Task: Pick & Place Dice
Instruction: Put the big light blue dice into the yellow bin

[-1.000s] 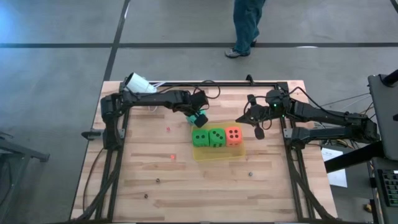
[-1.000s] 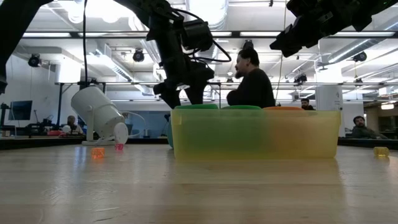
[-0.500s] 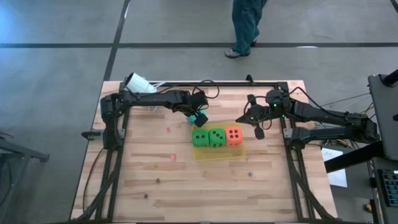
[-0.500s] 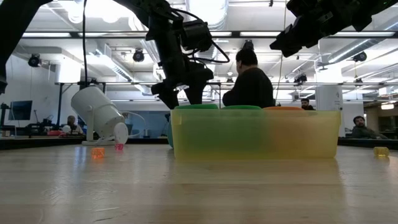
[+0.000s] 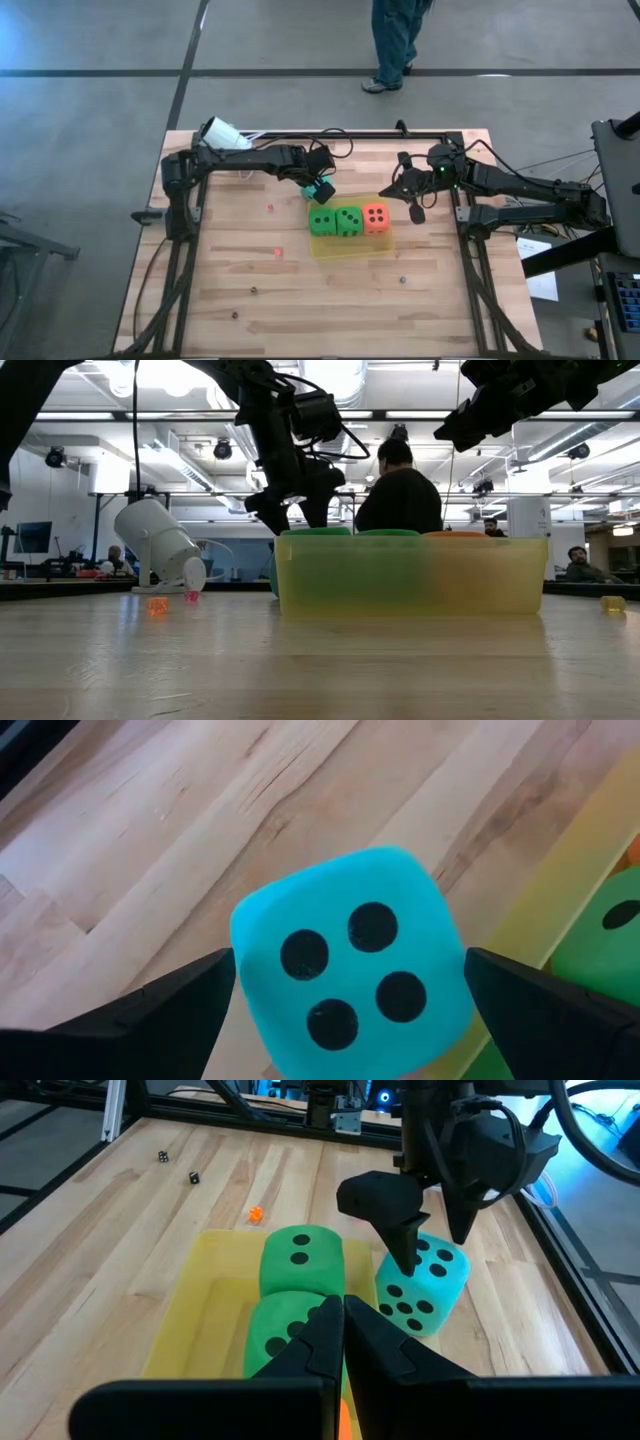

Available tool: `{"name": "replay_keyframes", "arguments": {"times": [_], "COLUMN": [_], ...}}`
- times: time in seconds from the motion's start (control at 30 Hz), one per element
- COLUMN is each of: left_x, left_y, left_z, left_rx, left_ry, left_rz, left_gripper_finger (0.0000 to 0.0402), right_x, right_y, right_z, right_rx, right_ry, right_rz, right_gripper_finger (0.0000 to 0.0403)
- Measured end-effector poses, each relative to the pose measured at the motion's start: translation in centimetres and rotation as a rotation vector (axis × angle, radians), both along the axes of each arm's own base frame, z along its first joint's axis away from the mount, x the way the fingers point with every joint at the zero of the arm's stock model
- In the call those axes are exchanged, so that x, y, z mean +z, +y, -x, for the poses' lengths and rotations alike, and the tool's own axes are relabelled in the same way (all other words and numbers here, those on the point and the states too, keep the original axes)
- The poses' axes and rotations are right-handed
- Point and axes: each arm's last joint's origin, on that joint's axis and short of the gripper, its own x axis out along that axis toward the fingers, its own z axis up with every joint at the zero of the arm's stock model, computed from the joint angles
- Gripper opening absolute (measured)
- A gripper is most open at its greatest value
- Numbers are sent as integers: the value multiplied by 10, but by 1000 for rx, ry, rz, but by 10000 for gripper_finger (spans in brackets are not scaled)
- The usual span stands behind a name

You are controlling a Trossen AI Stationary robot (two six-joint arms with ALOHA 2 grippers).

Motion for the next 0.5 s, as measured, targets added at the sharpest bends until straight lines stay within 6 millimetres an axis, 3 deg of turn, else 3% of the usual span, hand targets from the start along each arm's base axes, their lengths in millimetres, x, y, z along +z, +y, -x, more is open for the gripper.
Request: {"name": "replay_keyframes", "arguments": {"times": [0.5], "left_x": [0], "left_y": [-2], "left_z": [-1], "left_rx": [105], "left_ry": [-41], "left_rz": [59], "left_gripper_finger": [400], "right_x": [0], "right_y": [0], "right_z": [0], "right_rx": [0], "right_ry": [0], "right_rz": [0], "right_gripper_finger": [8]}}
